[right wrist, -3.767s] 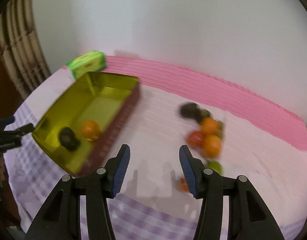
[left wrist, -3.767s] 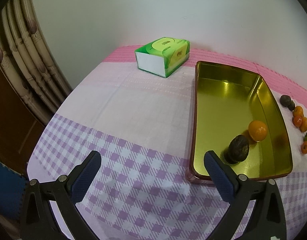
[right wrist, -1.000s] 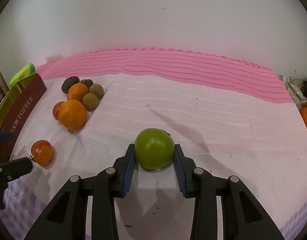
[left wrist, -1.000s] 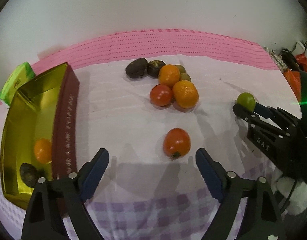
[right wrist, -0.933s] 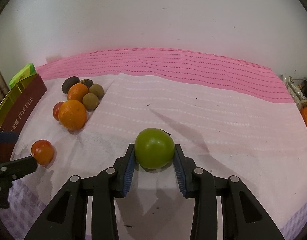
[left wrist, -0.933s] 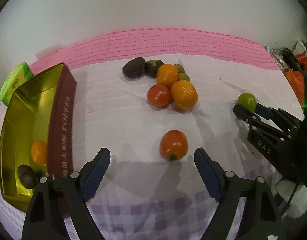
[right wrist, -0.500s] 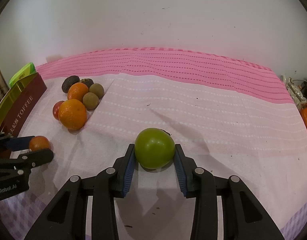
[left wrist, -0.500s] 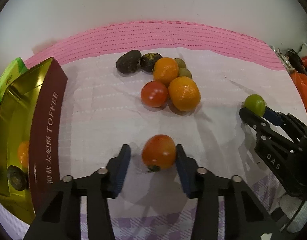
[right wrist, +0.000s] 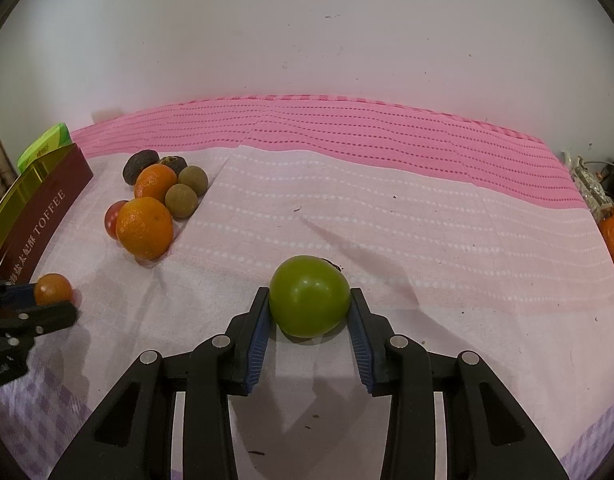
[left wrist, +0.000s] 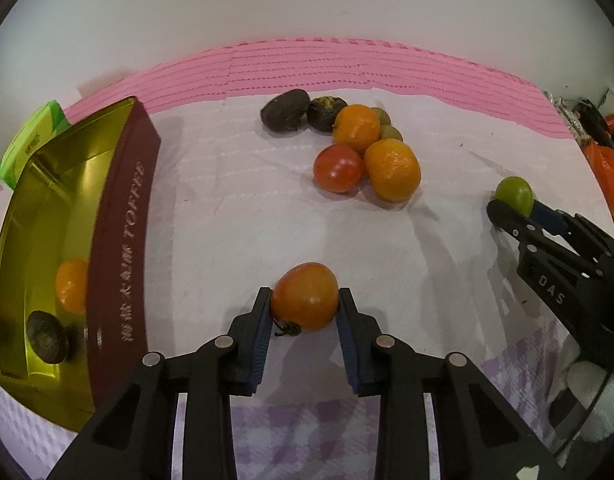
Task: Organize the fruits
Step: 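Carry the red tomato into the gold tin and open the left tool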
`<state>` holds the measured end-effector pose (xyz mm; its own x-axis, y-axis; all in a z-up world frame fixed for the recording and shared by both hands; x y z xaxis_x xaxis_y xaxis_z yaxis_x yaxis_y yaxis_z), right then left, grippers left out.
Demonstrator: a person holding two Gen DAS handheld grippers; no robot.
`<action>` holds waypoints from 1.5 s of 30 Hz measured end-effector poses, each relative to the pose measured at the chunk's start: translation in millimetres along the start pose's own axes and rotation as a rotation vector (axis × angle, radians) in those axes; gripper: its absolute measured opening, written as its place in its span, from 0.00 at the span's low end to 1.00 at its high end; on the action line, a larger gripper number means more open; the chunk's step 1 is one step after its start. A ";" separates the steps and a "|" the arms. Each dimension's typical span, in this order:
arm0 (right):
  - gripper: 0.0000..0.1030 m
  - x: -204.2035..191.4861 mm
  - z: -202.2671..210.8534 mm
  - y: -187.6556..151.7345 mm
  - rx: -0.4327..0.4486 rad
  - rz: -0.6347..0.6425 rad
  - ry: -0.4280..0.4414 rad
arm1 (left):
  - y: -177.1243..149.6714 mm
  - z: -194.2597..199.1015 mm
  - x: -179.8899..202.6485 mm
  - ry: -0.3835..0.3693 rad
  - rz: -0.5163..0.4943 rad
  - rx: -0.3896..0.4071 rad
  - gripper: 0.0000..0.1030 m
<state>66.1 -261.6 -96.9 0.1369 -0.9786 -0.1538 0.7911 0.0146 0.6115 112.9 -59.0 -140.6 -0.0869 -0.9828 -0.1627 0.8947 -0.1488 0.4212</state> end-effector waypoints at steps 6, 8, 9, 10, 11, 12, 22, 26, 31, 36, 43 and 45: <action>0.38 0.0 -0.4 -0.1 -0.001 0.002 -0.002 | 5.7 20.0 -17.4 0.005 0.023 0.036 0.27; 0.38 0.3 -0.6 0.0 -0.001 0.003 -0.003 | 8.6 27.8 -23.5 0.000 0.031 0.048 0.27; 0.38 -0.1 -0.5 0.0 -0.001 0.002 -0.002 | 10.3 32.1 -27.3 0.003 0.036 0.056 0.27; 0.38 -0.4 -0.5 0.0 0.000 0.002 -0.002 | 12.5 35.5 -29.9 0.007 0.042 0.064 0.27; 0.38 -0.5 -0.4 0.0 0.000 0.002 -0.002 | 13.2 38.1 -34.4 0.009 0.048 0.070 0.27; 0.38 -0.7 -0.4 0.0 0.000 0.002 -0.002 | 14.8 41.5 -40.6 0.012 0.058 0.077 0.27; 0.38 0.2 -0.4 0.1 -0.001 0.004 -0.004 | 21.7 44.7 -107.5 0.084 0.150 0.091 0.27; 0.38 0.2 -0.5 0.2 -0.001 0.006 -0.005 | 21.7 38.4 -143.1 0.125 0.205 0.083 0.27; 0.38 0.1 -0.7 0.2 -0.002 0.007 -0.005 | 17.9 24.0 -186.1 0.199 0.240 0.064 0.27; 0.38 0.0 -0.7 0.3 -0.002 0.008 -0.005 | 10.6 2.4 -216.0 0.243 0.264 0.024 0.27; 0.38 1.0 -0.9 0.4 -0.002 0.009 -0.006 | 2.3 -23.5 -236.2 0.251 0.281 -0.034 0.27; 0.38 0.3 -0.8 0.4 -0.002 0.010 -0.006 | 0.4 -28.2 -239.3 0.261 0.276 -0.041 0.27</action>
<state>67.0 -261.7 -97.3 0.1409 -0.9796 -0.1432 0.7908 0.0243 0.6116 146.4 179.2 -126.6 0.2697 -0.9238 -0.2717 0.8860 0.1276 0.4457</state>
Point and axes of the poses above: each gripper's, at about its wrist camera, not at the fingertips, and z roughly against the way its jaws point, x to its right, y to its top, the point moved 9 cm from there along -z, roughly the way its jaws point, and after that the axes turned 12 degrees about y, right-handed, at the moved point
